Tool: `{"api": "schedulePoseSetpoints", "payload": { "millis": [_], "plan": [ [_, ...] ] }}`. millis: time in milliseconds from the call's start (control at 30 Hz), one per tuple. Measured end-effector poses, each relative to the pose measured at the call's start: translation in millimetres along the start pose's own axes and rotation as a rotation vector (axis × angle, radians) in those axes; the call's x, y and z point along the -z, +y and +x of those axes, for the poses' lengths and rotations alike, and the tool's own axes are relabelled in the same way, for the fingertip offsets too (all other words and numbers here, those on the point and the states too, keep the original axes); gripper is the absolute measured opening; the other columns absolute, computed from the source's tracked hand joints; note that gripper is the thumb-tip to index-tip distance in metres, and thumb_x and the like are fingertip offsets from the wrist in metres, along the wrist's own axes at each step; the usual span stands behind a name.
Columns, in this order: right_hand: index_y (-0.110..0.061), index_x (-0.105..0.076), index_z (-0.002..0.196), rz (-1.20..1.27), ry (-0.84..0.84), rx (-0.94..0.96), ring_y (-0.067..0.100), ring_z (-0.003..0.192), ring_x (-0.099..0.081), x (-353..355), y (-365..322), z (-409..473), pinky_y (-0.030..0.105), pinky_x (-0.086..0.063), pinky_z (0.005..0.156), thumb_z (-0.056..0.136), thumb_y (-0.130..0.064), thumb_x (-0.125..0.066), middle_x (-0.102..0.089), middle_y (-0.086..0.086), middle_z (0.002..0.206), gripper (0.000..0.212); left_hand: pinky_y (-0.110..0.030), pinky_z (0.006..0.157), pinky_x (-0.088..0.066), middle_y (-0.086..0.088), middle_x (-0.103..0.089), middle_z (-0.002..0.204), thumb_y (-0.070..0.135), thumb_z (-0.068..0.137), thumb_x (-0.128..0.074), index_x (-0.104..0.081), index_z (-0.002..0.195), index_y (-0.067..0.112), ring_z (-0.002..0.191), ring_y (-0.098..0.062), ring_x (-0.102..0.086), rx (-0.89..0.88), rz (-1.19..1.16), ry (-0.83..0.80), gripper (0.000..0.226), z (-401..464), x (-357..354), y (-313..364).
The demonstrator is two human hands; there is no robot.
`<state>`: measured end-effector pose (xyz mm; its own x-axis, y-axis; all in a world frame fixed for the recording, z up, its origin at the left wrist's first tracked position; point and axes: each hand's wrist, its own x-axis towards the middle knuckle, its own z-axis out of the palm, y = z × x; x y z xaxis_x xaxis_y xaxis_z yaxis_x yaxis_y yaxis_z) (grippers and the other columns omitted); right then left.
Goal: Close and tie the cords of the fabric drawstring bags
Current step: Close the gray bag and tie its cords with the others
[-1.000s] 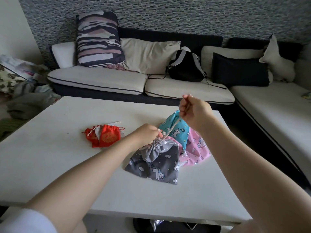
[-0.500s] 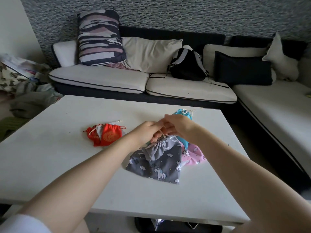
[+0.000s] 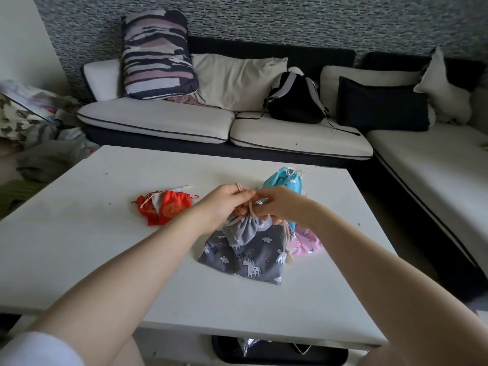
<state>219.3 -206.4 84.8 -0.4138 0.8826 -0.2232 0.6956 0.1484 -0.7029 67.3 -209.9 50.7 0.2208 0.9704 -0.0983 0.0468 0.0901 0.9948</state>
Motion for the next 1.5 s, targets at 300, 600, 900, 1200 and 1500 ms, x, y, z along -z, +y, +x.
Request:
{"api": "schedulePoseSetpoints", "payload": {
  "millis": [300, 600, 900, 1200, 1500],
  "plan": [
    [-0.011, -0.069, 0.088, 0.119, 0.257, -0.021, 0.015, 0.068, -0.054, -10, 2, 7, 0.025, -0.043, 0.067, 0.079, -0.009, -0.063, -0.062, 0.003, 0.073, 0.01, -0.021, 0.068, -0.047, 0.003, -0.061, 0.071, 0.007, 0.088, -0.058, -0.062, 0.078, 0.022, 0.062, -0.004, -0.056, -0.101, 0.105, 0.085, 0.019, -3, -3, 3],
    [-0.013, -0.063, 0.076, 0.362, 0.162, -0.003, 0.011, 0.067, -0.047, -10, 11, 0, 0.022, -0.036, 0.067, 0.086, -0.014, -0.062, -0.055, 0.001, 0.07, 0.01, -0.034, 0.081, -0.048, -0.002, -0.069, 0.085, 0.016, 0.083, -0.063, -0.067, 0.085, 0.02, 0.083, -0.02, -0.062, -0.172, 0.5, 0.297, 0.006, 8, 0, -7],
    [-0.009, -0.068, 0.077, 0.593, 0.099, -0.079, 0.025, 0.088, -0.057, -8, 9, -1, 0.035, -0.042, 0.089, 0.084, -0.009, -0.05, -0.065, 0.019, 0.099, 0.019, -0.036, 0.086, -0.05, 0.001, -0.068, 0.085, 0.014, 0.084, -0.065, -0.065, 0.076, 0.026, 0.085, -0.018, -0.063, -0.141, 0.195, 0.225, 0.014, 1, -7, 2],
    [-0.011, -0.066, 0.087, 0.559, 0.146, -0.086, 0.015, 0.066, -0.057, -13, 12, 1, 0.021, -0.049, 0.068, 0.085, -0.006, -0.06, -0.062, 0.006, 0.073, 0.008, -0.01, 0.066, -0.048, 0.005, -0.067, 0.079, 0.01, 0.083, -0.066, -0.067, 0.082, 0.022, 0.073, -0.005, -0.061, -0.158, 0.094, 0.162, 0.013, -6, -16, 10],
    [-0.006, -0.061, 0.08, 0.012, 0.568, -0.124, 0.017, 0.055, -0.046, -4, 30, 12, 0.024, -0.035, 0.048, 0.089, -0.011, -0.041, -0.054, 0.004, 0.067, 0.023, -0.026, 0.073, -0.049, -0.002, -0.067, 0.086, 0.013, 0.093, -0.05, -0.068, 0.081, 0.017, 0.083, -0.018, -0.061, -0.03, -0.155, 0.109, 0.022, -8, -12, 7]
  ]
}}
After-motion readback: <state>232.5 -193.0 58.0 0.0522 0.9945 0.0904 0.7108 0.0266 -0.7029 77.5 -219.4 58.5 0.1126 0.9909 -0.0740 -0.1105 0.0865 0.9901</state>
